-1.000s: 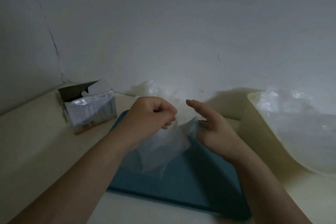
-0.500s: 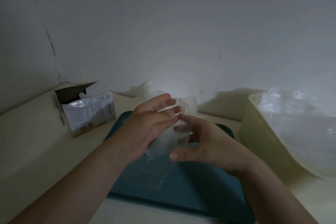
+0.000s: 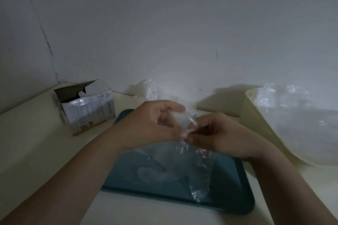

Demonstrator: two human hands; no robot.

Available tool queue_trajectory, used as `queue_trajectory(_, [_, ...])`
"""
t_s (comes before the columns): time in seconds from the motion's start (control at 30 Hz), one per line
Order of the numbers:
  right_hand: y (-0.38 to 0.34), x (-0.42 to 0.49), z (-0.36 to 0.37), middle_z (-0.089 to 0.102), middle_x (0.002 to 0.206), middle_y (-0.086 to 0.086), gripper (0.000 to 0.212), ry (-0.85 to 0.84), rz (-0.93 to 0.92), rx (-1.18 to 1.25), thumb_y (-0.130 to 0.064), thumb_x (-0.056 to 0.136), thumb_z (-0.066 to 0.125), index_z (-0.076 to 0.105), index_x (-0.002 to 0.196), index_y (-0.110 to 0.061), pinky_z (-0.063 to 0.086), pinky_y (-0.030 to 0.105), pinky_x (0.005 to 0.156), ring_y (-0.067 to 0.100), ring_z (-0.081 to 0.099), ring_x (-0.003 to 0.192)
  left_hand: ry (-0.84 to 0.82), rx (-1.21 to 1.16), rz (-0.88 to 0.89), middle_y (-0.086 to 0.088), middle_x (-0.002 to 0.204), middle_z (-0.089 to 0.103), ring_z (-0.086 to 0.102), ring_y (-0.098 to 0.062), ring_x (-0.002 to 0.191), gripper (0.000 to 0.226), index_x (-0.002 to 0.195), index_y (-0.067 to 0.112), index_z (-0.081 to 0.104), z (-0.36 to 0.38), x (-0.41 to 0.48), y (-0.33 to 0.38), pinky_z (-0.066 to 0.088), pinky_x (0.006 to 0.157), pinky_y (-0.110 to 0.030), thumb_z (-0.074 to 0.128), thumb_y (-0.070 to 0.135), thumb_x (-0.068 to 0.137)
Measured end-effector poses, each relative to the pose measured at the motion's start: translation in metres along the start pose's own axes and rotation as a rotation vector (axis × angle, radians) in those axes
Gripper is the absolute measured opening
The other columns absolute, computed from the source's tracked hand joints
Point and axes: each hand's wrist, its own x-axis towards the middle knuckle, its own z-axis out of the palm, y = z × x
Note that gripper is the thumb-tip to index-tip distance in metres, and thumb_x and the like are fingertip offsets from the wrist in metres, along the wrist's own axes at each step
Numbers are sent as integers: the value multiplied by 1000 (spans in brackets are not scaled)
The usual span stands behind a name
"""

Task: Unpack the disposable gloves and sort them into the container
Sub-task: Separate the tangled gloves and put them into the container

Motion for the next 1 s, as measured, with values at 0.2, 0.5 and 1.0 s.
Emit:
queue_trajectory(0.2, [20, 13, 0, 63, 69, 12, 30, 694, 172, 670, -30, 95, 71, 72, 93, 0, 50, 33, 62, 23, 57, 63, 149, -189, -85, 1, 83, 76, 71, -19, 81, 7, 85, 17, 80, -1, 3, -8, 62, 78, -37, 85, 19, 81])
queue_trajectory(0.5, [26, 11, 12, 66, 107, 29, 54, 127, 203, 763, -29, 87, 81, 64, 114, 15, 53, 43, 86, 35, 64, 92, 183, -321, -67, -5, 86, 76, 72, -19, 79, 16, 96, 9, 74, 17, 6, -1, 63, 79, -47, 71, 25, 96])
queue_trajectory(1.0, [7, -5, -13, 70, 67, -15, 14, -204, 236, -198, -22, 92, 77, 78, 81, -29, 44, 9, 64, -4, 60, 61, -13, 807, -224, 1, 84, 71, 68, -17, 78, 23, 83, 19, 67, 23, 8, -43, 54, 75, -34, 70, 39, 93])
